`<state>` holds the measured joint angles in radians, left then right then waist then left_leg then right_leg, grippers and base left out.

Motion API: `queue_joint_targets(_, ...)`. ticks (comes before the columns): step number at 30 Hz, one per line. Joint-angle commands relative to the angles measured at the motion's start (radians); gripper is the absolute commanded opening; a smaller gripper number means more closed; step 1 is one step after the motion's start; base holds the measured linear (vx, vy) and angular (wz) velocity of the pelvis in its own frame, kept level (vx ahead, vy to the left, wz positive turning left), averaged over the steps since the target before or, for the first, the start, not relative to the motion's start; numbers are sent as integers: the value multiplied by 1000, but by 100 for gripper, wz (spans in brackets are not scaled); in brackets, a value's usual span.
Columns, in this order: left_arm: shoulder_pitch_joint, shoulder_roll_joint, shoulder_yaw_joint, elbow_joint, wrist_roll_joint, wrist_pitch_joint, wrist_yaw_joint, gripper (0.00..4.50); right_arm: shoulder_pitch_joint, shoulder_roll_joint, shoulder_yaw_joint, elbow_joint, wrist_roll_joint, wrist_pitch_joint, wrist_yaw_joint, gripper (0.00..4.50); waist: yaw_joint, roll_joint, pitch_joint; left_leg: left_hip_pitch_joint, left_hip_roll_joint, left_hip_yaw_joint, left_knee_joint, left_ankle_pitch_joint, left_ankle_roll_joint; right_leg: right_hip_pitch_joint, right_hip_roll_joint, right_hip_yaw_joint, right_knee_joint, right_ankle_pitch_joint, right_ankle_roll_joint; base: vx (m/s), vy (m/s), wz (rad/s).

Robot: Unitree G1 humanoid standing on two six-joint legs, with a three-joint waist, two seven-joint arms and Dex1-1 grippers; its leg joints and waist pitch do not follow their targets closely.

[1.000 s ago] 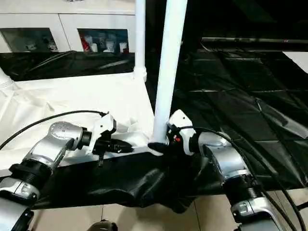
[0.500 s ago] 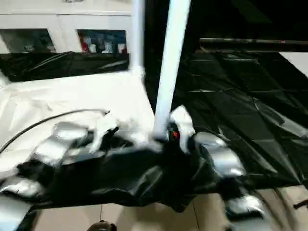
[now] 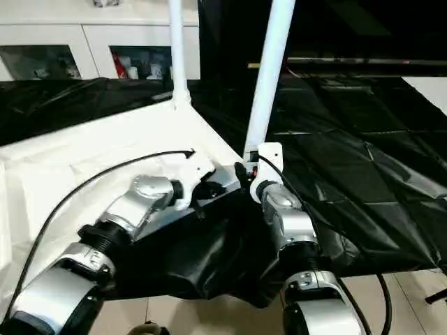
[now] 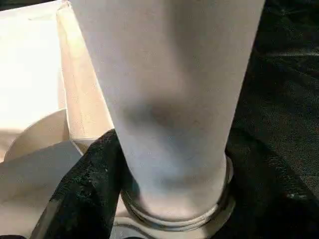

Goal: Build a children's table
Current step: Rotate leg to tighten

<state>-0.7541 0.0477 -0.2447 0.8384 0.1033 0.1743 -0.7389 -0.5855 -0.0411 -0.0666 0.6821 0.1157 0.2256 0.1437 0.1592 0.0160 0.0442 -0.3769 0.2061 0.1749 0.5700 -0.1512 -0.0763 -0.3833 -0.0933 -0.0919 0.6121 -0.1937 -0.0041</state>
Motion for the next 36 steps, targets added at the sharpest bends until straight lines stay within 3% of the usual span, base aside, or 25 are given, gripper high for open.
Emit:
queue_joint_targets(1,-11,-58,-34,-15,-31,-30,-39,0,5,47,43,62,12,30,30,272,-6,-1,-63,18,25,-10,-69,-276,-12,38,-66,51,-84,-220,-154,0,0,0)
queue_joint_targets(3,-14,-33,-24,-11,-27,-37,-57,0,-2,37,35,59,22,14,65,339,-5,1,-64,17,25,-11,-70,-275,-12,39,-66,50,-82,-210,-155,0,0,0)
queue_joint_targets(8,-4,32,-19,-27,-29,-60,-141,0,4,-27,64,8,14,8,205,359,-8,-2,-66,13,24,-10,-68,-254,1,43,-65,49,-77,-157,-170,0,0,0)
queue_joint_targets(10,3,62,-22,-41,-35,-70,-190,0,20,-71,95,-44,19,22,314,359,-6,-5,-67,12,24,-9,-66,-238,14,47,-64,48,-76,-140,-172,0,0,0)
queue_joint_targets(12,19,111,-28,-68,-52,-91,-292,0,61,-164,163,-141,27,31,503,359,-1,-5,-69,13,26,-8,-61,-206,31,47,-63,48,-70,-88,-183,0,0,0)
queue_joint_targets(15,36,147,-34,-90,-68,-108,-372,0,95,-230,203,-213,39,31,627,359,8,-4,-72,9,30,-6,-53,-171,52,47,-61,47,-59,-27,-200,0,0,0)
queue_joint_targets(16,58,184,-40,-124,-93,-115,-463,0,121,-288,224,-278,59,44,730,359,13,-2,-71,11,32,-6,-55,-180,56,44,-61,46,-60,-30,-207,0,0,0)
queue_joint_targets(17,61,191,-42,-128,-95,-118,-475,0,125,-297,227,-288,63,46,744,359,12,-8,-69,10,33,-5,-56,-185,58,46,-61,46,-61,-37,-207,0,0,0)
queue_joint_targets(19,79,238,-54,-151,-105,-121,-550,0,135,-339,239,-326,72,36,825,359,15,-4,-69,11,35,-6,-57,-206,58,43,-64,46,-60,-62,-212,0,0,0)
queue_joint_targets(20,87,257,-58,-165,-112,-111,-584,0,133,-353,245,-330,75,35,858,359,15,1,-67,15,36,-4,-59,-236,47,36,-63,48,-65,-106,-214,0,0,0)
queue_joint_targets(23,111,307,-72,-209,-130,-72,-680,0,121,-384,260,-326,75,26,933,359,16,-1,-64,16,38,-6,-64,-262,27,36,-66,49,-67,-151,-218,0,0,0)
queue_joint_targets(25,117,316,-74,-219,-134,-68,-697,0,119,-391,263,-330,80,27,950,359,16,-2,-63,18,36,-4,-64,-275,22,32,-65,50,-71,-171,-218,0,0,0)
queue_joint_targets(27,126,325,-70,-230,-138,-65,-702,0,116,-396,270,-341,93,42,979,359,17,-10,-62,16,36,-5,-65,-275,22,36,-68,50,-71,-190,-214,0,0,0)
queue_joint_targets(28,130,328,-69,-239,-142,-62,-704,0,117,-400,274,-350,100,53,990,359,18,-7,-63,15,36,-5,-64,-264,22,35,-68,50,-70,-195,-208,0,0,0)
queue_joint_targets(36,123,318,-61,-237,-139,-66,-663,0,110,-400,308,-317,60,32,1012,301,22,-14,-65,11,33,-4,-59,-222,33,36,-68,49,-67,-178,-203,0,0,0)
